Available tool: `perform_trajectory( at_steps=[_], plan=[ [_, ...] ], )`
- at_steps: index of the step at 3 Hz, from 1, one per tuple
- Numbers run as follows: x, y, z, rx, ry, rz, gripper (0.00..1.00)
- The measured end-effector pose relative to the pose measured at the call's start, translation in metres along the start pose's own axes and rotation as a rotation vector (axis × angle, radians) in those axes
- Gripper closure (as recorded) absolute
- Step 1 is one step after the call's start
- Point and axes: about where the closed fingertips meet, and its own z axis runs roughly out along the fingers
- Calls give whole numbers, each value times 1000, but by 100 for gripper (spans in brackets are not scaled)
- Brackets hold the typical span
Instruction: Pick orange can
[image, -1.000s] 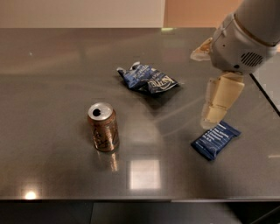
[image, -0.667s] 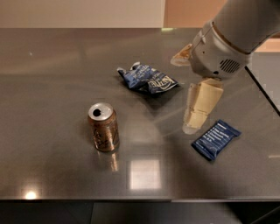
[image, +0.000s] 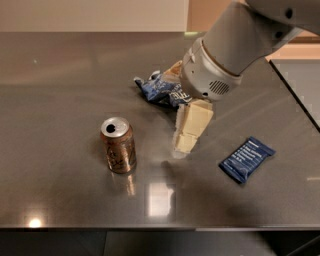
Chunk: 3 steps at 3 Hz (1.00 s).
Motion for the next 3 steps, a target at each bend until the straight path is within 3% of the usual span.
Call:
perform_trajectory(
  at_steps=[3],
  plan=[
    [-43,2,59,-96,-88,-36,0]
  ],
)
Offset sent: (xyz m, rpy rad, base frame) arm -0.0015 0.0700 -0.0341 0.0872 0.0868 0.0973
